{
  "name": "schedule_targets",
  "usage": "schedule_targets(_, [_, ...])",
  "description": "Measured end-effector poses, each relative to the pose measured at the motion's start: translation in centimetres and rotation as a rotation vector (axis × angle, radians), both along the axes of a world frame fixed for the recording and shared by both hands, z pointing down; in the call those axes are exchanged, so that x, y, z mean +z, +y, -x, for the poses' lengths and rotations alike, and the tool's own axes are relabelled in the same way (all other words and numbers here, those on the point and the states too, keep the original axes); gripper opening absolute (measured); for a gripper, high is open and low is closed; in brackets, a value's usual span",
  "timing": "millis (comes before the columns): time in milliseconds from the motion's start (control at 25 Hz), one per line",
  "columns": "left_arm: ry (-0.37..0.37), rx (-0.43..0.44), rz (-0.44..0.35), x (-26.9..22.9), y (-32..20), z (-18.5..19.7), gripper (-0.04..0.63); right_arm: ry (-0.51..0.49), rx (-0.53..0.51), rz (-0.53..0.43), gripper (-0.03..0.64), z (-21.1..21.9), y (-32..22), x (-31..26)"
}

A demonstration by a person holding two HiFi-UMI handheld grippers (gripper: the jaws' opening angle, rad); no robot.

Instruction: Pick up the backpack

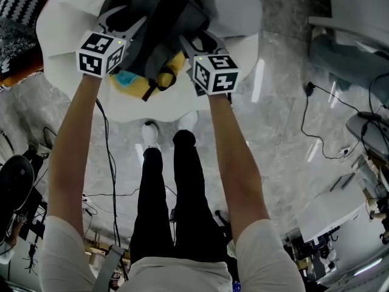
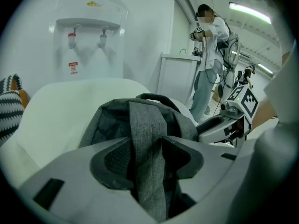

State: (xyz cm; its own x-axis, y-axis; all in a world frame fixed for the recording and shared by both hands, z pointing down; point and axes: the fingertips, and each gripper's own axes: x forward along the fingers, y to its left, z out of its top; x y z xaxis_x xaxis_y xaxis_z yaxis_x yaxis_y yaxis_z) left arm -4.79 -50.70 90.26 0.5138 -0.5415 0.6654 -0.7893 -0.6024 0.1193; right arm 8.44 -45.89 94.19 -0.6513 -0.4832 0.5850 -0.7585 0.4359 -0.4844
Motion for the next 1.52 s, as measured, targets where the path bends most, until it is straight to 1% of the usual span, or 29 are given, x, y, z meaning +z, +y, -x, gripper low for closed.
schedule_targets(160, [0.012,-0.010,0.007,0.3,-0.1,0.0,0.183,-0.023,0.000,0.016,0.183,0.9,-0.6,0.6])
schedule_targets(320, [0.009,-0.008,0.008,0.6,0.0,0.1,0.179,-0.050,0.033,0.035,0.181,1.0,-0.8,1.2])
schedule_targets(360, [0.009,-0.005,0.005,0.5,0.0,0.1,0.167,-0.058,0.039,0.036,0.179,0.9,-0.8,1.1])
schedule_targets(400, [0.009,-0.003,0.002,0.2,0.1,0.0,0.152,-0.063,0.043,0.035,0.166,0.8,-0.8,0.9])
schedule_targets(480, [0.010,-0.002,-0.005,-0.4,0.2,-0.1,0.129,-0.068,0.048,0.030,0.103,0.6,-0.7,0.2])
schedule_targets(600, [0.014,-0.003,-0.011,-1.0,0.5,-0.1,0.084,-0.080,0.050,0.026,0.085,0.5,-0.5,-0.6])
schedule_targets(760, [0.027,-0.006,-0.024,-2.1,1.3,0.2,0.069,-0.083,0.050,0.010,0.069,0.9,0.0,-1.9])
schedule_targets(960, [0.038,-0.012,-0.040,-3.7,1.9,0.5,0.046,-0.081,0.048,-0.016,0.057,1.0,0.2,-4.2])
schedule_targets(1200, [0.053,-0.012,-0.047,-5.9,3.9,1.7,0.043,-0.073,0.026,-0.031,0.053,2.0,1.6,-6.7])
schedule_targets(1400, [0.094,-0.044,-0.064,-8.4,5.9,2.9,0.040,-0.084,0.009,-0.032,0.052,3.2,3.6,-8.9])
schedule_targets(1520, [0.105,-0.064,-0.073,-9.9,7.4,3.7,0.038,-0.081,-0.008,-0.041,0.051,3.9,4.9,-10.3])
